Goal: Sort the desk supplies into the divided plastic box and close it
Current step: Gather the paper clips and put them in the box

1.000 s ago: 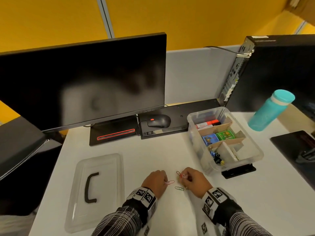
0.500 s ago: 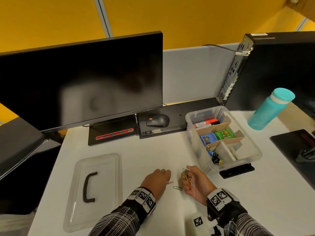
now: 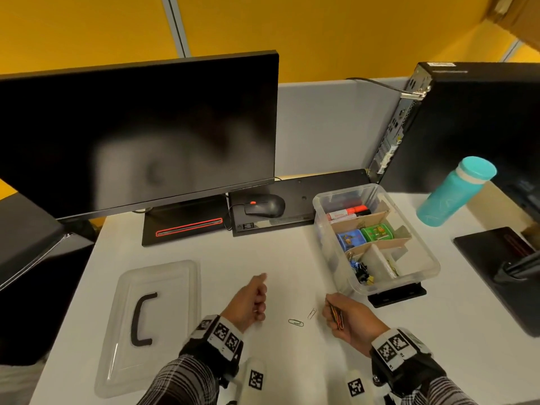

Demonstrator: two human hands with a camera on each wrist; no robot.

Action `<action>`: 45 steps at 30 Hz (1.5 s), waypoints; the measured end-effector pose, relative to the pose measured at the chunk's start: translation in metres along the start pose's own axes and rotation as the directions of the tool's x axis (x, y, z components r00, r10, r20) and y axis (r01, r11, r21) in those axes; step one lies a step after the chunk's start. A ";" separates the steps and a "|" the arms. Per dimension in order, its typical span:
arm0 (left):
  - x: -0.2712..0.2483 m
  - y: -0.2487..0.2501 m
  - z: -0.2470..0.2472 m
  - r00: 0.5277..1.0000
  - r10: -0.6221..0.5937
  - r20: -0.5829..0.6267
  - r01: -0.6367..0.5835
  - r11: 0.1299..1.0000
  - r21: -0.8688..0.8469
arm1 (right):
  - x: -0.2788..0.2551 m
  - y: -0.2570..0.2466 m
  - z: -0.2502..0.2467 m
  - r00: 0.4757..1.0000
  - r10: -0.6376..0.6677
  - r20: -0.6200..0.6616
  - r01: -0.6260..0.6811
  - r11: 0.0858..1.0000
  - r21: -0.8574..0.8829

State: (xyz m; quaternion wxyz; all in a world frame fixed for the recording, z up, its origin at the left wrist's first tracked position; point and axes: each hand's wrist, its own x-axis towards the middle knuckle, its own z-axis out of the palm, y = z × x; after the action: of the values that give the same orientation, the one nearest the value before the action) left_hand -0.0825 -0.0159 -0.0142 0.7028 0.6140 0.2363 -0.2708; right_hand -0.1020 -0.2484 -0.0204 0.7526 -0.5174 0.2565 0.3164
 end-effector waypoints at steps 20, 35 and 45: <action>0.016 -0.019 0.018 0.909 0.233 0.345 -0.362 0.037 0.931 | 0.018 0.002 0.016 0.971 -0.161 0.179 0.124 -0.301 -0.945; 0.013 -0.022 -0.019 0.886 0.424 0.190 -0.291 0.186 0.938 | -0.032 -0.033 0.061 0.838 -0.396 0.375 0.267 -0.303 -0.915; 0.001 -0.024 -0.016 0.878 0.472 0.076 -0.246 0.311 0.918 | -0.041 -0.112 -0.043 0.481 -0.873 -0.085 0.139 0.172 -0.975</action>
State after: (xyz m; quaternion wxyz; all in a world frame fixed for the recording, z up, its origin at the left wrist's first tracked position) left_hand -0.0973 -0.0028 -0.0346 0.2670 0.9554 -0.0215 -0.1244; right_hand -0.0481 -0.3268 0.0637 0.2685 -0.9538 0.0789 -0.1096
